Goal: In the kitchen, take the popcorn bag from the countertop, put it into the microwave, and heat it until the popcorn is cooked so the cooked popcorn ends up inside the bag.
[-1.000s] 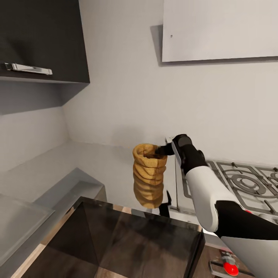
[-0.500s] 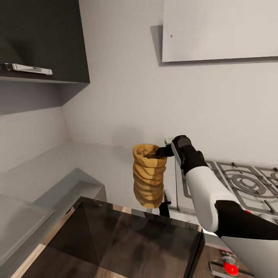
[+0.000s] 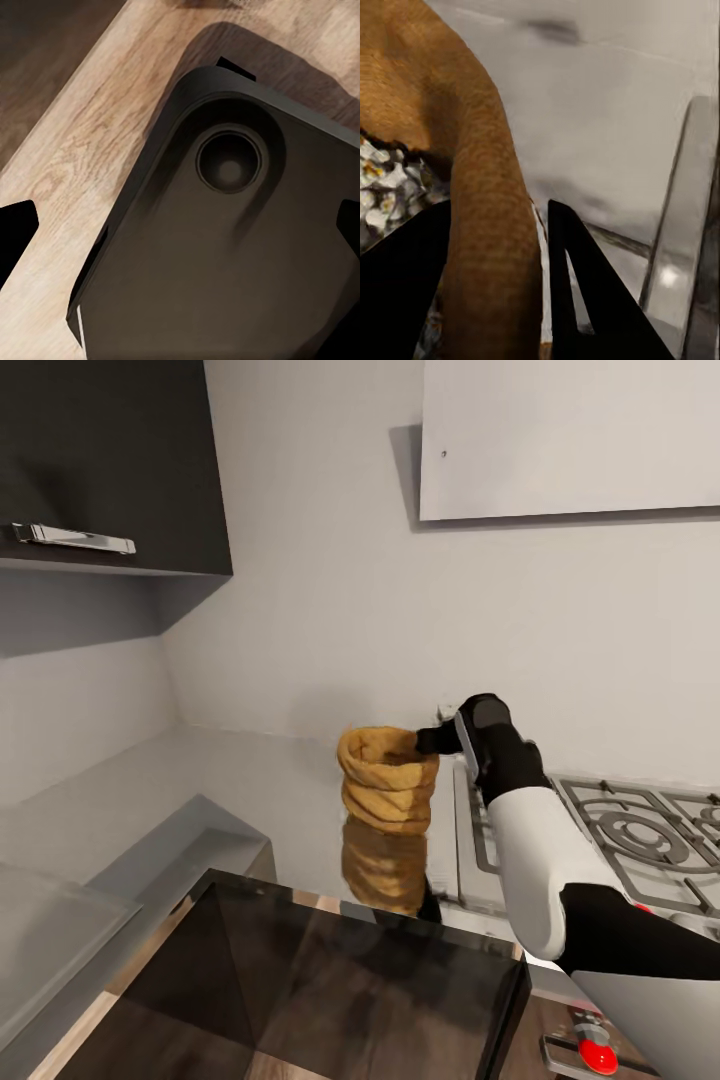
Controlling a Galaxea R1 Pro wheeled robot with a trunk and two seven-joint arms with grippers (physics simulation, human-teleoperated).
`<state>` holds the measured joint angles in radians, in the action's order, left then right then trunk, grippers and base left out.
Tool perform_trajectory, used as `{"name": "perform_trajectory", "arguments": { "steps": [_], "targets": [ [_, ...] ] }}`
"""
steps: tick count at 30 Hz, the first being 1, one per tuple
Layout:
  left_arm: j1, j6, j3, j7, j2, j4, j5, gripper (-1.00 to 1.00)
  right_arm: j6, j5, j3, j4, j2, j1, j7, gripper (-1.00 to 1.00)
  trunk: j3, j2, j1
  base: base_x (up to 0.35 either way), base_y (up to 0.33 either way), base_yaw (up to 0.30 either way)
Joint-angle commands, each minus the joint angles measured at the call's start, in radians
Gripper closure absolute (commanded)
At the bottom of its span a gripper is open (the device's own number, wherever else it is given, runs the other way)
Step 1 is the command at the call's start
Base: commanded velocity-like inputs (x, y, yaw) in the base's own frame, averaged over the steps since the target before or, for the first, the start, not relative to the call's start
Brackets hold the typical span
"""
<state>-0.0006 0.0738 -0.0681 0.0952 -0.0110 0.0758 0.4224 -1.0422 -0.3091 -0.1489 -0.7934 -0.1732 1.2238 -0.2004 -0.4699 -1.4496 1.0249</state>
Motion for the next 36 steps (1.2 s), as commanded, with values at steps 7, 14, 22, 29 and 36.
{"name": "perform_trajectory", "arguments": {
  "steps": [7, 14, 22, 29, 36],
  "targets": [
    [-0.001, 0.001, -0.007, 0.001, 0.000, 0.001, -0.004, -1.00, -0.005, -0.007, -0.006, -0.317, -0.001, 0.000, -0.010, 1.00, -0.001, 0.000, 0.000, 0.000, 0.000, 0.000],
    [0.000, 0.001, -0.004, 0.001, 0.000, 0.001, -0.005, -1.00, -0.005, -0.007, -0.005, -0.323, -0.001, 0.000, -0.010, 1.00, -0.001, 0.000, 0.000, 0.000, 0.000, 0.000],
    [-0.001, 0.001, -0.004, 0.001, 0.000, 0.001, -0.006, -1.00, -0.005, -0.005, -0.006, -0.322, -0.001, 0.000, -0.013, 1.00, -0.001, 0.000, 0.000, 0.000, 0.000, 0.000],
    [0.000, 0.003, -0.005, 0.001, 0.005, 0.004, -0.008, -1.00, -0.005, -0.005, -0.006, -0.316, -0.001, 0.000, -0.013, 1.00, -0.001, 0.000, 0.000, -0.229, 0.000, 0.000],
    [0.000, 0.002, -0.007, 0.003, 0.006, 0.004, -0.009, -1.00, -0.005, -0.004, -0.112, -0.296, -0.001, 0.000, -0.016, 1.00, -0.001, 0.000, 0.000, -0.343, 0.000, 0.000]
  ]
}}
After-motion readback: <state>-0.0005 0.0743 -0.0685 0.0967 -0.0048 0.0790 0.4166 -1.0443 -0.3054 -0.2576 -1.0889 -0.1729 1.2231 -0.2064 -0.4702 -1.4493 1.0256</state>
